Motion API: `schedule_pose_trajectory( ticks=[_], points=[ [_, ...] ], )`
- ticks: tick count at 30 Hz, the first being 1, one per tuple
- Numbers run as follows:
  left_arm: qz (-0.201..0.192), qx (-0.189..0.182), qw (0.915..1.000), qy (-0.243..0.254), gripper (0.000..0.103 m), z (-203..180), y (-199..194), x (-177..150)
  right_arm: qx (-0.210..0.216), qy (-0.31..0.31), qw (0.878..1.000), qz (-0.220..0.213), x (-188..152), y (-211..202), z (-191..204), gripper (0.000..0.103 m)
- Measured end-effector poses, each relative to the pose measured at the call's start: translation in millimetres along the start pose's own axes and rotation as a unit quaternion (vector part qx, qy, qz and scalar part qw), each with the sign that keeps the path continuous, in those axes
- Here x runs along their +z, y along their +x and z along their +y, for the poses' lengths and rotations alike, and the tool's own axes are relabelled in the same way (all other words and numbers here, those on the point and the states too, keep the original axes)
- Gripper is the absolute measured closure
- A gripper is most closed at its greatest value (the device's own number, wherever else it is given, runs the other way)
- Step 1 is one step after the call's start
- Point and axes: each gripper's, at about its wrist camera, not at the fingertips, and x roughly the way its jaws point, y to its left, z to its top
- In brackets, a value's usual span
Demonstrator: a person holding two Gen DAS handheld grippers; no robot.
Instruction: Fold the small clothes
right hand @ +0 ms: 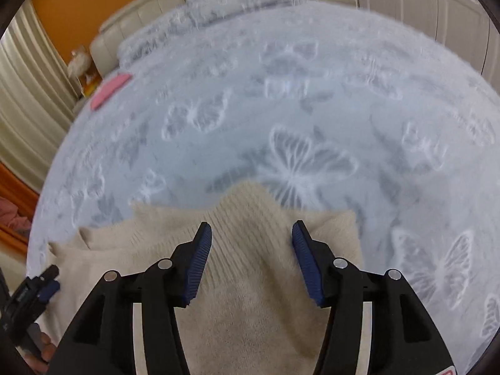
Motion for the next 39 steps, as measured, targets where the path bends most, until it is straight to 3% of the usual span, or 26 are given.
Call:
schedule_pose_trajectory(
  ticks=[2, 3, 4, 5, 6, 12, 14, 16, 17, 20, 22, 24, 26, 28, 31, 33, 36, 39],
  points=[
    [0.003, 0.007, 1.0000, 0.000, 0.034, 0, 2, -1, -0.010, -0.004, 1.000, 0.017, -8, 9, -4, 0.049],
    [0.003, 0.008, 1.0000, 0.002, 0.034, 0, 2, -2, -0.013, -0.009, 1.000, 0.013, -14, 3, -4, 0.054],
    [0.003, 0.011, 0.9999, 0.005, 0.034, -1, 2, -2, -0.014, -0.021, 1.000, 0.007, -14, 2, 0, 0.076],
    [0.003, 0.016, 0.9998, 0.010, 0.034, -2, 3, -2, -0.008, -0.024, 1.000, 0.007, -15, -1, -2, 0.089],
    [0.003, 0.018, 0.9997, 0.013, 0.033, -3, 3, -3, 0.000, -0.019, 1.000, 0.005, -14, -1, -3, 0.096],
    [0.004, 0.027, 0.9993, 0.023, 0.032, -6, 5, -5, 0.024, 0.011, 0.996, -0.083, 1, -42, -10, 0.097],
    [0.004, 0.031, 0.9992, 0.026, 0.031, -7, 6, -7, 0.012, 0.015, 0.998, -0.058, 0, -25, -17, 0.097],
    [0.004, 0.034, 0.9990, 0.030, 0.029, -9, 8, -8, 0.009, 0.028, 1.000, -0.001, -6, 6, -27, 0.097],
    [0.003, 0.035, 0.9989, 0.032, 0.029, -9, 8, -8, 0.011, 0.034, 0.999, 0.002, -7, 8, -29, 0.096],
    [0.003, 0.044, 0.9981, 0.042, 0.028, -13, 8, -10, 0.012, 0.026, 0.999, -0.028, 0, -17, -18, 0.089],
    [0.004, 0.043, 0.9983, 0.040, 0.028, -14, 6, -9, 0.031, 0.012, 0.998, -0.061, -1, -40, -3, 0.089],
    [0.004, 0.041, 0.9985, 0.035, 0.028, -13, 5, -8, 0.052, -0.011, 0.997, -0.064, -7, -49, 16, 0.089],
    [0.005, 0.040, 0.9987, 0.032, 0.028, -12, 6, -7, 0.085, -0.037, 0.995, -0.038, -20, -46, 41, 0.089],
    [0.006, 0.044, 0.9984, 0.034, 0.028, -12, 7, -7, 0.128, -0.062, 0.990, 0.017, -38, -28, 70, 0.089],
    [0.006, 0.053, 0.9976, 0.044, 0.028, -15, 8, -8, 0.151, -0.113, 0.979, 0.076, -64, -6, 110, 0.089],
    [0.006, 0.057, 0.9971, 0.050, 0.028, -17, 9, -9, 0.148, -0.142, 0.975, 0.085, -76, 0, 128, 0.089],
    [0.007, 0.059, 0.9967, 0.054, 0.028, -17, 10, -10, 0.126, -0.167, 0.975, 0.073, -71, 6, 127, 0.102],
    [0.008, 0.058, 0.9966, 0.059, 0.027, -17, 11, -10, 0.080, -0.102, 0.990, 0.054, -43, 13, 77, 0.102]
  ],
)
